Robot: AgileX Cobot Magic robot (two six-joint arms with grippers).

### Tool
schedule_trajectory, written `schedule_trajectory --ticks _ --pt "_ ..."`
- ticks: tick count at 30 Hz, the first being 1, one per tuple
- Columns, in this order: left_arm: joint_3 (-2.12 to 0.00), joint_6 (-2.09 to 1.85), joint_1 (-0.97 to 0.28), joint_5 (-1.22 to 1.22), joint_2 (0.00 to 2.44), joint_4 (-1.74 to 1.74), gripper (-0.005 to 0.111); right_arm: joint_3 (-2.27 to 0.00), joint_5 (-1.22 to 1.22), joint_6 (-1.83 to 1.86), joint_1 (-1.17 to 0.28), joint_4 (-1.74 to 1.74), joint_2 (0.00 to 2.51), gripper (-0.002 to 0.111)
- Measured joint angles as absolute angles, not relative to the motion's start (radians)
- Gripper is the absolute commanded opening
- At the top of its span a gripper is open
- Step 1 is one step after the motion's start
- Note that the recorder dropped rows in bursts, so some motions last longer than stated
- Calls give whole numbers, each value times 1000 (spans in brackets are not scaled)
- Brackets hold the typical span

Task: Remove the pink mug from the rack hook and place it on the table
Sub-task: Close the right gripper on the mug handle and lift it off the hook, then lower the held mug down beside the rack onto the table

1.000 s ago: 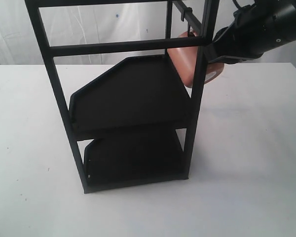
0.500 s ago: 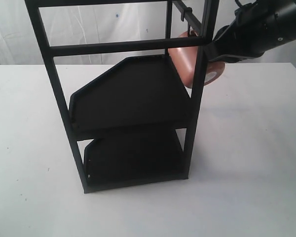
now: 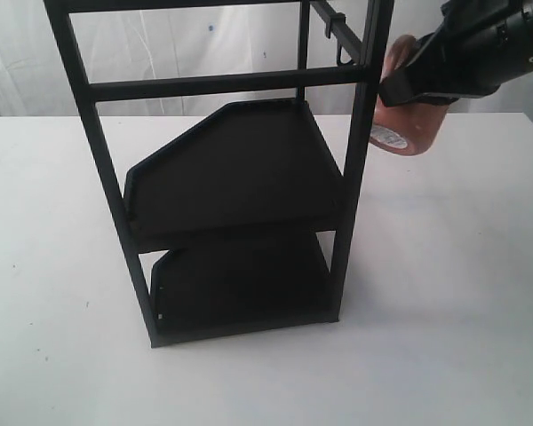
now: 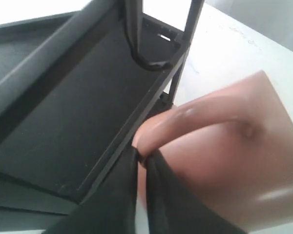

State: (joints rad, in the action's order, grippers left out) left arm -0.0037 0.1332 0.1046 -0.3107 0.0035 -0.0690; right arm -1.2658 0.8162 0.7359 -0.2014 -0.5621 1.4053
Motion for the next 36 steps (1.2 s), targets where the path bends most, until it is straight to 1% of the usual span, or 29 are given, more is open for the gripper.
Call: schedule_trajectory --ticks 4,8,13,16,20,26,31,36 --pt "-4 133 105 -311 3 -69 0 -1266 825 712 -201 -509 1405 0" --pt "-4 133 105 -311 3 -69 0 -1254 832 629 -201 -385 1398 0" --pt "-4 133 105 -311 3 -69 0 -1174 746 541 -201 -247 1347 0" --pt "-4 133 105 -311 3 -69 0 -1090 633 524 -201 -229 1300 0" --pt "-4 133 105 -311 3 -69 0 -947 406 504 -201 -227 1254 0" --pt "-4 133 105 -311 3 -69 0 -745 96 464 -209 -253 1247 0" --pt "-4 133 105 -311 3 -69 0 -597 -138 459 -275 -263 1246 0" --pt "-4 133 105 -311 3 -69 0 -524 -264 459 -354 -250 1246 0"
